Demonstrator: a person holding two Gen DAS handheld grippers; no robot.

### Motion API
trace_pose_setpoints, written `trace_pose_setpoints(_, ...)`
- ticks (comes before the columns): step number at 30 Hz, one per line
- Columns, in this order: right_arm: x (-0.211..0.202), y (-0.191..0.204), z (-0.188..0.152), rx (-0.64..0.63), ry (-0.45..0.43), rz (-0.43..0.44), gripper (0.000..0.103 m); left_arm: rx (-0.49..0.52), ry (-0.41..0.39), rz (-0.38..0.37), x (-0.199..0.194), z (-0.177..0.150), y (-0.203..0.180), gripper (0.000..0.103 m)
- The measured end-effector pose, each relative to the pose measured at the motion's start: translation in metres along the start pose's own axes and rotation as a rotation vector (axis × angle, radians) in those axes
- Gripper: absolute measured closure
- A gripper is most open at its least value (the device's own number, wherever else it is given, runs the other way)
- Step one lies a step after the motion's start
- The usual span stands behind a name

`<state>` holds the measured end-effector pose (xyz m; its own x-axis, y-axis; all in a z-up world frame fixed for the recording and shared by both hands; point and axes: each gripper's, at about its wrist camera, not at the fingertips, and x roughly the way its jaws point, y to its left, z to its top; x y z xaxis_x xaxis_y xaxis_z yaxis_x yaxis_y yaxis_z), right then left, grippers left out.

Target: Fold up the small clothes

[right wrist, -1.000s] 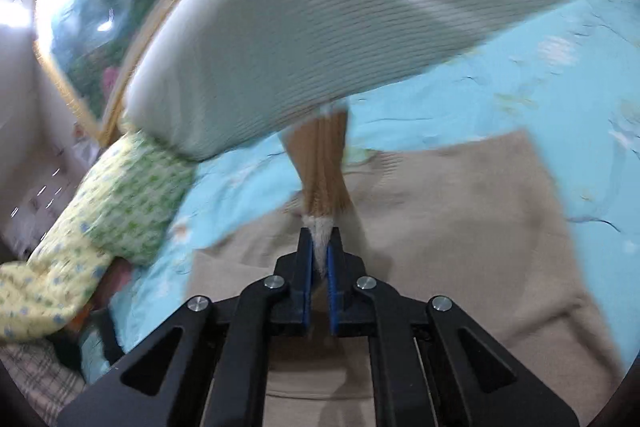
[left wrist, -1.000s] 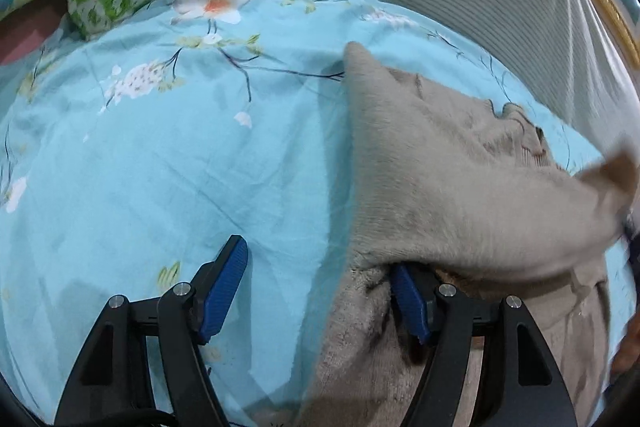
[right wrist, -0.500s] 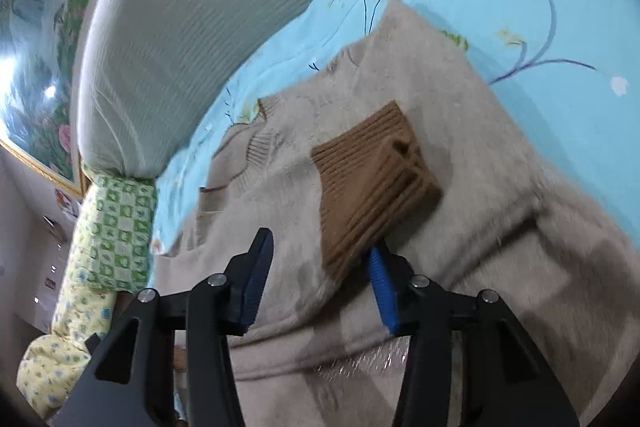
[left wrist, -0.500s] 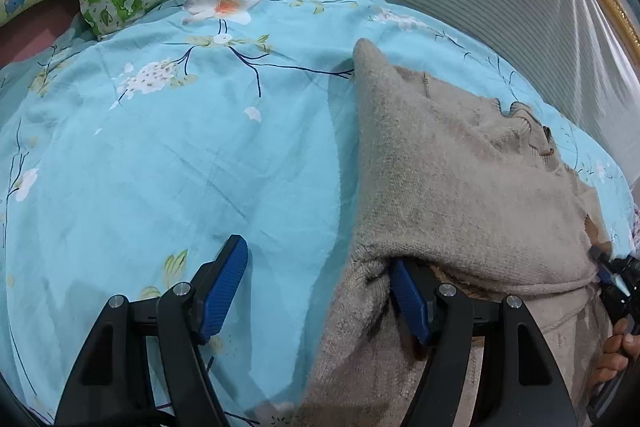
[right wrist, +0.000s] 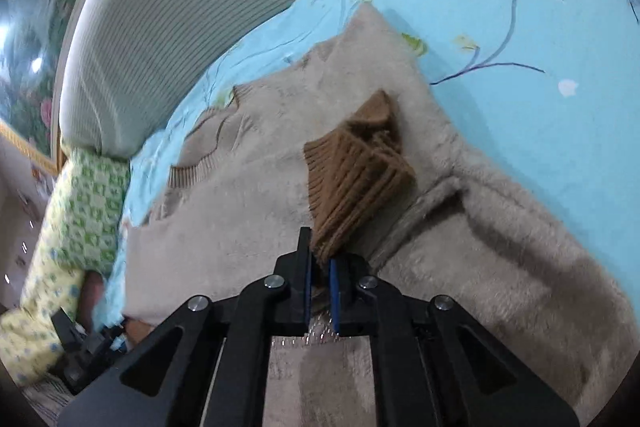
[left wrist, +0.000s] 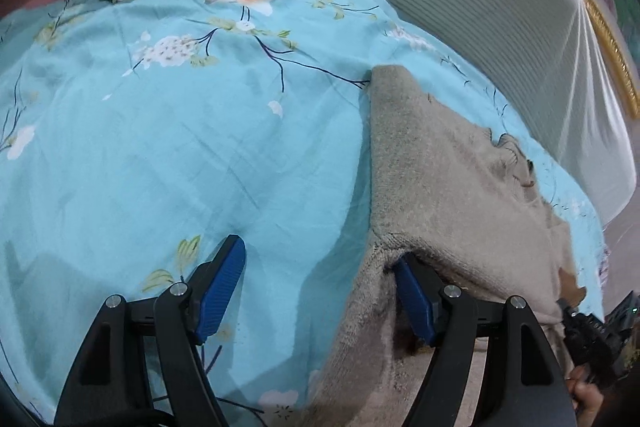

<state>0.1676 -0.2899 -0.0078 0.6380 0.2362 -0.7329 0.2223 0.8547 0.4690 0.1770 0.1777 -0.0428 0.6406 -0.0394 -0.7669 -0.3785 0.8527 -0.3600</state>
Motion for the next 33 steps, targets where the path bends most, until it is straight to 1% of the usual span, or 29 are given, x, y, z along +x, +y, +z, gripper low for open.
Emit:
trace_pose_setpoints(2,0.001,0.006,-0.004,-0.032,0.006,-0.036,0.095,0.009,0.009,0.002,0.000,-0.001,-0.001,0.029)
trace_pose_setpoints(4,0.002,0.004,-0.006,-0.031,0.010,-0.045,0.095,0.029,0.020,0.008,-0.004,-0.002,-0.001,0.029)
trace_pose_setpoints(5,0.001,0.001,-0.007,-0.029,0.009,-0.045,0.095,0.030,0.022,0.003,-0.006,-0.003,0.001,0.029)
trace_pose_setpoints(7,-0.002,0.006,-0.007,-0.056,0.009,-0.046,0.095,0.033,0.050,-0.024,-0.009,-0.004,0.009,0.030)
trace_pose_setpoints(9,0.001,0.008,-0.008,-0.071,0.052,-0.042,0.093,0.018,0.064,-0.024,-0.021,-0.003,0.018,0.032)
trace_pose_setpoints(10,0.000,0.007,-0.008,-0.061,0.084,-0.044,0.092,0.007,0.048,-0.034,-0.032,-0.003,0.019,0.032)
trace_pose_setpoints(11,-0.005,0.007,-0.009,-0.052,0.080,-0.036,0.091,0.004,0.023,-0.057,-0.042,-0.002,0.018,0.032)
trace_pose_setpoints(12,-0.014,0.006,-0.011,-0.053,0.070,-0.026,0.090,0.014,0.003,-0.097,-0.052,0.001,0.012,0.032)
trace_pose_setpoints(14,-0.030,0.008,-0.015,-0.062,0.027,-0.035,0.088,0.053,0.023,-0.165,-0.054,0.010,-0.007,0.031)
trace_pose_setpoints(16,-0.046,0.011,-0.020,-0.057,-0.027,-0.010,0.088,0.094,0.033,-0.255,-0.045,0.020,-0.038,0.031)
trace_pose_setpoints(18,-0.052,0.016,-0.021,-0.057,-0.052,0.027,0.088,0.144,0.040,-0.320,-0.028,0.030,-0.068,0.031)
trace_pose_setpoints(19,-0.051,0.021,-0.019,-0.072,-0.054,0.055,0.088,0.163,0.036,-0.331,-0.019,0.034,-0.077,0.031)
trace_pose_setpoints(20,-0.048,0.025,-0.017,-0.089,-0.049,0.060,0.088,0.173,0.036,-0.335,-0.008,0.039,-0.084,0.031)
trace_pose_setpoints(21,-0.042,0.030,-0.013,-0.117,-0.049,0.055,0.088,0.172,0.065,-0.335,0.011,0.046,-0.088,0.031)
trace_pose_setpoints(22,-0.038,0.032,-0.010,-0.129,-0.050,0.054,0.088,0.159,0.091,-0.311,0.026,0.050,-0.086,0.031)
trace_pose_setpoints(23,-0.028,0.031,-0.004,-0.135,-0.036,0.047,0.088,0.135,0.114,-0.278,0.040,0.053,-0.080,0.031)
trace_pose_setpoints(24,-0.021,0.029,0.001,-0.127,-0.016,0.031,0.088,0.111,0.138,-0.265,0.055,0.056,-0.070,0.031)
trace_pose_setpoints(25,-0.013,0.024,0.006,-0.114,0.009,0.006,0.088,0.091,0.145,-0.272,0.063,0.059,-0.060,0.038)
trace_pose_setpoints(26,-0.007,0.018,0.009,-0.099,0.030,-0.029,0.088,0.062,0.142,-0.299,0.067,0.061,-0.049,0.045)
trace_pose_setpoints(27,-0.003,0.012,0.011,-0.080,0.042,-0.055,0.088,0.028,0.147,-0.340,0.067,0.064,-0.040,0.045)
trace_pose_setpoints(28,-0.003,0.005,0.011,-0.059,0.046,-0.062,0.088,0.005,0.158,-0.362,0.065,0.065,-0.034,0.046)
trace_pose_setpoints(29,-0.004,-0.001,0.011,-0.043,0.045,-0.047,0.088,-0.014,0.163,-0.371,0.061,0.066,-0.031,0.045)
trace_pose_setpoints(30,-0.008,-0.005,0.009,-0.029,0.043,-0.030,0.088,-0.020,0.157,-0.364,0.053,0.066,-0.029,0.045)
trace_pose_setpoints(31,-0.015,-0.005,0.007,-0.029,0.037,-0.029,0.088,-0.009,0.150,-0.350,0.045,0.063,-0.029,0.043)
trace_pose_setpoints(32,-0.021,-0.004,0.004,-0.038,0.029,-0.030,0.088,0.015,0.142,-0.321,0.035,0.059,-0.030,0.036)
trace_pose_setpoints(33,-0.031,-0.001,0.000,-0.059,0.018,-0.026,0.088,0.037,0.132,-0.287,0.022,0.053,-0.031,0.033)
